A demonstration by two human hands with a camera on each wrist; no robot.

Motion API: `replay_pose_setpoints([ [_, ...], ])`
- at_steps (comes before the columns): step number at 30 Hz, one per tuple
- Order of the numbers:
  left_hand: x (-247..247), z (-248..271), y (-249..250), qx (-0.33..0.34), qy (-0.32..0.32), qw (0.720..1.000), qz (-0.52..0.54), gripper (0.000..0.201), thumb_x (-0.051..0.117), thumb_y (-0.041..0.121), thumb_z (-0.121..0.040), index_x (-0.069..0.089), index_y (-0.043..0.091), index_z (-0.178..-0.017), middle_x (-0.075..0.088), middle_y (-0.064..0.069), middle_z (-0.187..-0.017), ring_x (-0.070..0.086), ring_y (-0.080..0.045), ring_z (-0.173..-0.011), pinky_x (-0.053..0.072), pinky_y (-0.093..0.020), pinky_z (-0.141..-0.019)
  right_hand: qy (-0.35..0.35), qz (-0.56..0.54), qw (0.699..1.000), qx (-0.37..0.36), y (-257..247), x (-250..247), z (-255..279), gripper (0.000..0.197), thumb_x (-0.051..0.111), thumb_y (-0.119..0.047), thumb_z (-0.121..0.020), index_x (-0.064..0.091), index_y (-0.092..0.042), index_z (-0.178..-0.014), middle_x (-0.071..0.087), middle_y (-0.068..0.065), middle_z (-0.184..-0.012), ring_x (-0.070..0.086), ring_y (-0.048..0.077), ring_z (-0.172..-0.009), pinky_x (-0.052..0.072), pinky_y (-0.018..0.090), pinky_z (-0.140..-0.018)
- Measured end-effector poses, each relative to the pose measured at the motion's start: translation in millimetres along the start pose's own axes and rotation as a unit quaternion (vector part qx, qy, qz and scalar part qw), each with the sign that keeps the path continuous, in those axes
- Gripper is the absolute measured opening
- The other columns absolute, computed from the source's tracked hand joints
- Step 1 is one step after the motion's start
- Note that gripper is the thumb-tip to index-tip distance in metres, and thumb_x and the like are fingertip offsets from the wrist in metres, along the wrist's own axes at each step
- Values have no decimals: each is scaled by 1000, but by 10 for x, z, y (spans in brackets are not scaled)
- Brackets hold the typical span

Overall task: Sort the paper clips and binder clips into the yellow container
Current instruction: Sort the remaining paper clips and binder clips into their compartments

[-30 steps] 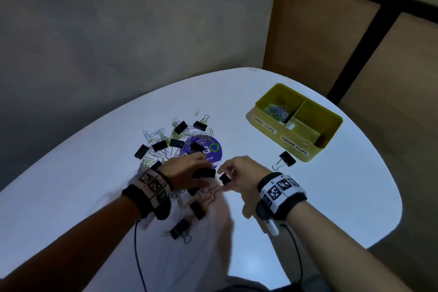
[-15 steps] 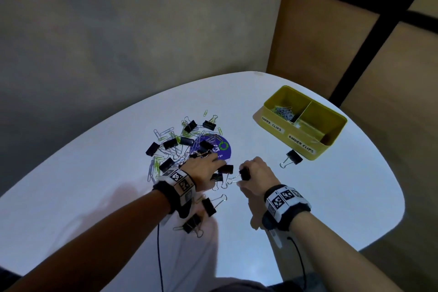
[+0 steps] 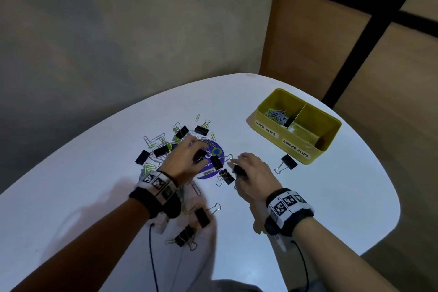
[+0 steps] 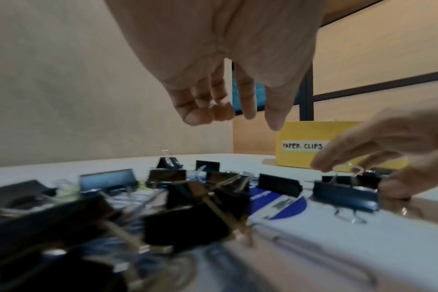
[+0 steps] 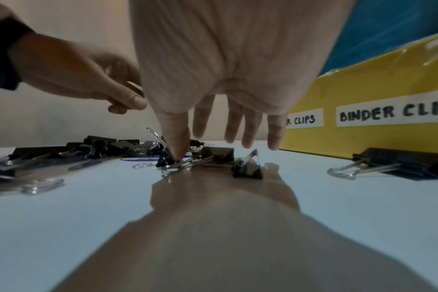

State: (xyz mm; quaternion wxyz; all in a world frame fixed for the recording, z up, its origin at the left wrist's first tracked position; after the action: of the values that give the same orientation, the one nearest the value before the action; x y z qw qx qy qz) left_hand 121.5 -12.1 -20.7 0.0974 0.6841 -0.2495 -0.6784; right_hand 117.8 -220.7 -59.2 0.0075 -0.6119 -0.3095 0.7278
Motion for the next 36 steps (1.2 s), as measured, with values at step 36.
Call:
replay_pose_setpoints([
  [36,-218,1006,-757,-26,-30,999,-27,20,61,17,-85,64,17,-104,54,-3,-103,51,-14,-92,52,-36,-82,-47,69,982,-171,-869,301,-121,39,52,-19,-90,58,-9,-127,49,15,-139,47,33,-128,41,49,-104],
])
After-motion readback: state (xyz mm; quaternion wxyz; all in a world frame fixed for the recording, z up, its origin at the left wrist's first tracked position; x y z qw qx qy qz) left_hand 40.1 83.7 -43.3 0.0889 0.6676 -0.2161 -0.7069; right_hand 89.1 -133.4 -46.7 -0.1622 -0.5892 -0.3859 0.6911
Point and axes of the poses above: each hand's wrist, its own z-axis away from the middle knuckle, its own x-axis out of the palm, y = z × x, the point moved 4 cm from there along -z, towards the middle knuckle
